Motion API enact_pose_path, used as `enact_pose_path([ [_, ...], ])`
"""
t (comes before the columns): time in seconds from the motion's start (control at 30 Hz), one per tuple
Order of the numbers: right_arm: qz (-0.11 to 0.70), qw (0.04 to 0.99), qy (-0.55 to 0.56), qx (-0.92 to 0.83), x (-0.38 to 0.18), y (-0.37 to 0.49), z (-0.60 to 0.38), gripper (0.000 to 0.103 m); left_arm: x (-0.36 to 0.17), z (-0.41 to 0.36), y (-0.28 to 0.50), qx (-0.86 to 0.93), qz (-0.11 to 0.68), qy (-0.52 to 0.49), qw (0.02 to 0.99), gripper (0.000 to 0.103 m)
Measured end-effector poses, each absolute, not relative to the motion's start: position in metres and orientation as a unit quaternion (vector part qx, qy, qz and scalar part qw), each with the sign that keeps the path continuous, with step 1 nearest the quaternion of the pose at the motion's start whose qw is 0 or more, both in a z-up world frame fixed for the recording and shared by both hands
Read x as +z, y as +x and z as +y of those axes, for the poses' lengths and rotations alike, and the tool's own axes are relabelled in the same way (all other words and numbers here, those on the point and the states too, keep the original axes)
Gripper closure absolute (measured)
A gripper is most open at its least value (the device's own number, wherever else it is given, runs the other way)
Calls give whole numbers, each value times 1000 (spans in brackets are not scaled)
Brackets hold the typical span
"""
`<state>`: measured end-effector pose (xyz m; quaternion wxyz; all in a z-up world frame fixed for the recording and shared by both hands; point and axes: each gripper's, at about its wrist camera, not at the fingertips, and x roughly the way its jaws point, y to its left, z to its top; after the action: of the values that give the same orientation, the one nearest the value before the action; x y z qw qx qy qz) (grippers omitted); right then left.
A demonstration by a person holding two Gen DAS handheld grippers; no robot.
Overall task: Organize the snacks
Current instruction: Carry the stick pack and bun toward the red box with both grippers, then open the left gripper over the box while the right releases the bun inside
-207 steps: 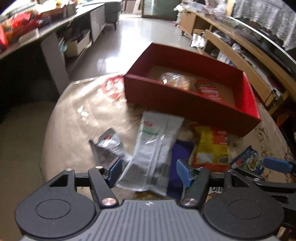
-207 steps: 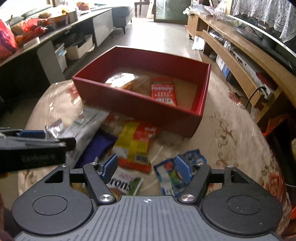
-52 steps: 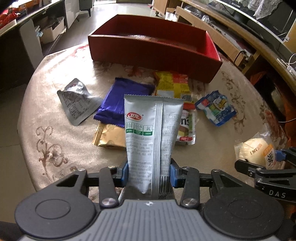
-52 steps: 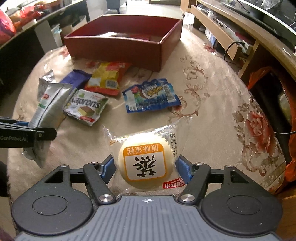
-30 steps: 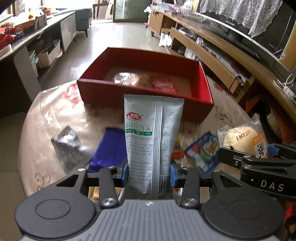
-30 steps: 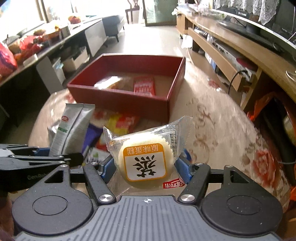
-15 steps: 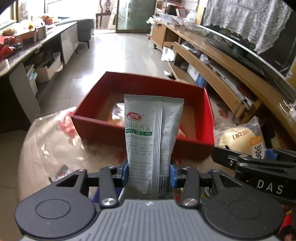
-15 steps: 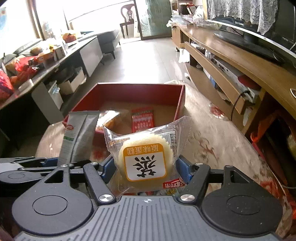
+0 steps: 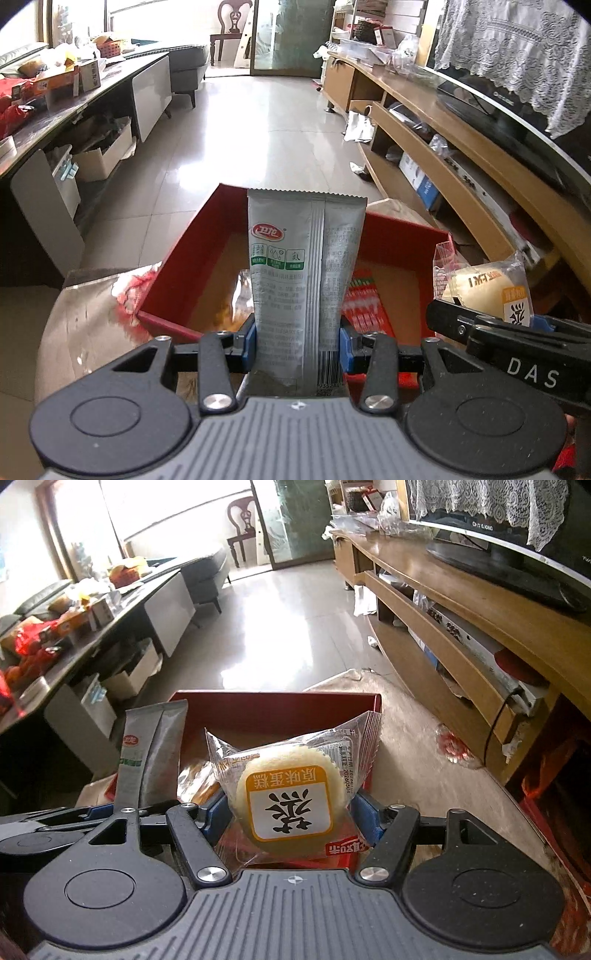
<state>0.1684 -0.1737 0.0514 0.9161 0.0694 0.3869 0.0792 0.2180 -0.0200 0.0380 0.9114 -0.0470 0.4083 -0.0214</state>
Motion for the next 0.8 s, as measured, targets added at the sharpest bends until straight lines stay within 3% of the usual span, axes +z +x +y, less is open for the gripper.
enact_pose_path([
  [0.8,407,910,45,70,21,223,-159,29,4,-21,273,18,424,-16,905,61],
])
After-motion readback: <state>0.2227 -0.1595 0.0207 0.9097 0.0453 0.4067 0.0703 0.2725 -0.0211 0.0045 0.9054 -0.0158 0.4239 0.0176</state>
